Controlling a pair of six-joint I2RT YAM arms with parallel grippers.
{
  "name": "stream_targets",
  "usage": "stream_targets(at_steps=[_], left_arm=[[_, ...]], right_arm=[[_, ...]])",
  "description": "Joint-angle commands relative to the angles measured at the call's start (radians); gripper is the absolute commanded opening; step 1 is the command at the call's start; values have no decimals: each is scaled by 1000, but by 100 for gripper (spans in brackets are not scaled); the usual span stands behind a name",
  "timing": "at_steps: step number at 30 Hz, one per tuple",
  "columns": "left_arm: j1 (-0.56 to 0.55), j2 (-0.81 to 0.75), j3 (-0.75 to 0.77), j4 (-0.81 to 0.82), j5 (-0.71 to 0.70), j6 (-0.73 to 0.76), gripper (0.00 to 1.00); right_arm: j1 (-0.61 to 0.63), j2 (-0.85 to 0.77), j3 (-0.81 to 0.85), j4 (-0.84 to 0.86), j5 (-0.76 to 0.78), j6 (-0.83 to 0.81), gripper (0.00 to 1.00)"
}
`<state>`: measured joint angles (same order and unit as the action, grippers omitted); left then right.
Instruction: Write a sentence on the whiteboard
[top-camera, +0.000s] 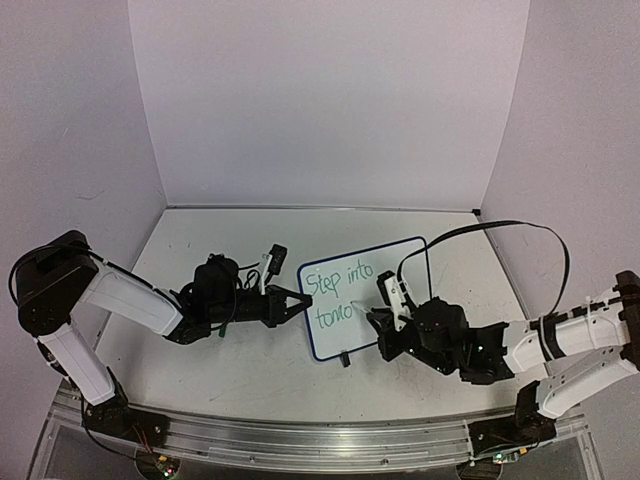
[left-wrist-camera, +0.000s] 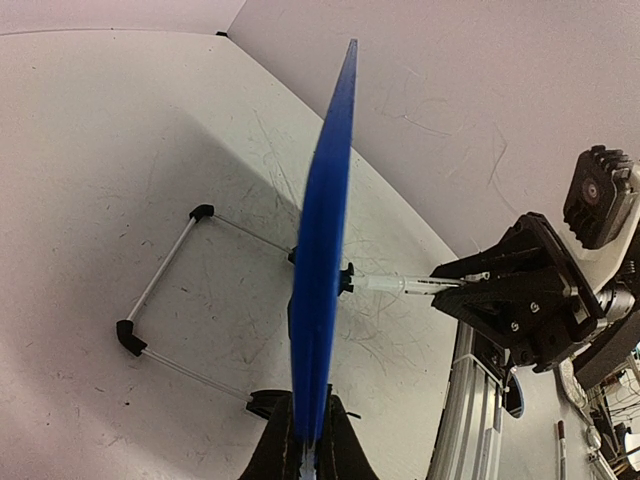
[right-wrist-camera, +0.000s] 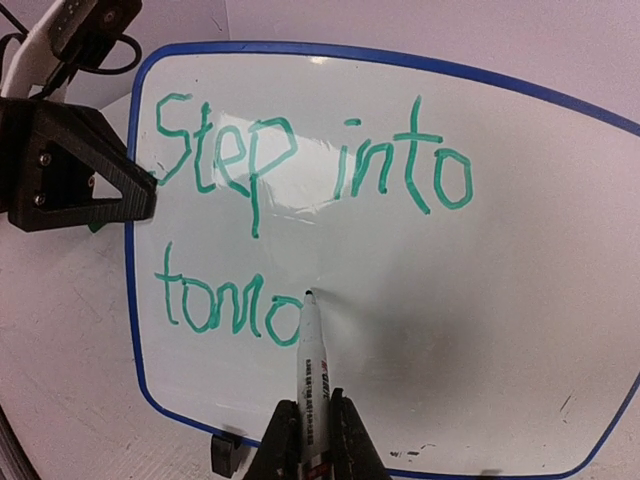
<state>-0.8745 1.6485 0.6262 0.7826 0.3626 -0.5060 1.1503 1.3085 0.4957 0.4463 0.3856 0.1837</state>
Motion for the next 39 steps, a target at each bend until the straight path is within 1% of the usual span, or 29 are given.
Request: stream_targets(at_steps=[1, 6, 23, 39], left_arm=[[-5, -3, -4, -47, -31, -6, 0], [-5, -6, -3, -48, -31, -3, 0], [-5, -5, -2, -48, -29, -2, 0], [-4, -8, -4, -47, -30, -2, 0]], right_arm=[[2, 12, 51, 9, 41, 0, 0], [2, 31, 52, -6, 48, 17, 0], [3, 19, 41, -102, 70, 124, 0], [16, 11, 24, -144, 29, 187, 0]])
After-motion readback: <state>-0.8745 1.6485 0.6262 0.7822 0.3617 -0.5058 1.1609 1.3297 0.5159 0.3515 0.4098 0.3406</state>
